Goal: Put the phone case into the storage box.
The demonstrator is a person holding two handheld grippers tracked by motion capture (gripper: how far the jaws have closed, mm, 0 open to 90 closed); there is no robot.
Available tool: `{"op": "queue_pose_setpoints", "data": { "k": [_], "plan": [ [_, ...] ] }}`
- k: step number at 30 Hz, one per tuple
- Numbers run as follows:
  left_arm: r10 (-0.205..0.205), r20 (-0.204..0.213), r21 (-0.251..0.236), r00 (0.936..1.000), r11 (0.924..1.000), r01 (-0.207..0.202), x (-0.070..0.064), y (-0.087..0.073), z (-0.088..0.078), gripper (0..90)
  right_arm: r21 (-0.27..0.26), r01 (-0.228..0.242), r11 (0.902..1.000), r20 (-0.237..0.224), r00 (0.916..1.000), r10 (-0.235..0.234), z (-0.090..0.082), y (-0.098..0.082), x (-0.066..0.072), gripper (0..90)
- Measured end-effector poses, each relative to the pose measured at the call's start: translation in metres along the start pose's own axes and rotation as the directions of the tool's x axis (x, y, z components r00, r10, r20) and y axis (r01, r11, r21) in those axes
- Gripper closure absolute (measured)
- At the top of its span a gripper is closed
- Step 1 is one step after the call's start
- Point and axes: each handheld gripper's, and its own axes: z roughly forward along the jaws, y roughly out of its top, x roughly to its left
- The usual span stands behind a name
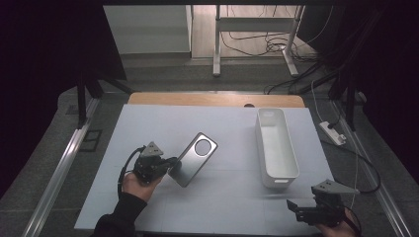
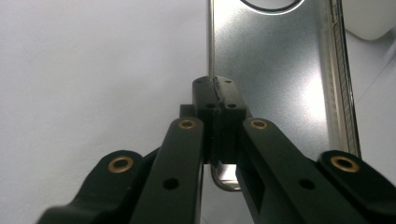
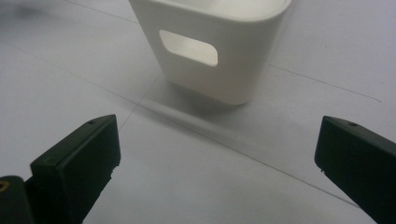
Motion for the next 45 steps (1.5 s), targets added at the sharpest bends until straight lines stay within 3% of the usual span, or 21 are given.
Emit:
{"op": "queue_pose_setpoints", "data": {
  "k": [7, 16, 19, 26, 36, 45],
  "plan": [
    [-0.010, -0.001, -0.058, 1.0000, 0.9983, 0.010, -0.007, -0.006, -0.011, 89.4, -0.018, 0.013, 0.9997, -0.011, 0.9999, -0.013, -0.001, 0.000, 0.001, 0.0],
    [-0.008, 0.005, -0.074, 0.9999, 0.9972, 0.009, -0.016, -0.011, -0.018, 89.4, -0.021, 0.016, 0.9996, -0.037, 0.9992, -0.017, -0.003, 0.000, 0.000, 0.0],
    [-0.013, 0.020, -0.065, 0.9997, 0.9978, 0.015, -0.018, -0.014, -0.020, 89.4, -0.050, 0.008, 0.9987, -0.058, 0.9982, -0.011, -0.007, 0.004, -0.001, 0.0],
    [-0.007, 0.027, -0.057, 0.9996, 0.9983, 0.008, -0.023, -0.018, -0.023, 89.4, -0.074, -0.008, 0.9972, -0.140, 0.9902, -0.002, -0.011, 0.016, -0.005, 0.0],
    [-0.014, 0.047, -0.058, 0.9988, 0.9982, 0.017, -0.024, -0.017, -0.022, 89.3, -0.127, 0.010, 0.9919, -0.164, 0.9860, -0.031, -0.011, 0.038, -0.005, 0.0],
    [-0.014, 0.062, -0.061, 0.9979, 0.9980, 0.018, -0.024, -0.015, -0.019, 89.4, -0.128, 0.024, 0.9914, -0.190, 0.9806, -0.049, -0.003, 0.058, -0.003, 0.0]
  ]
}}
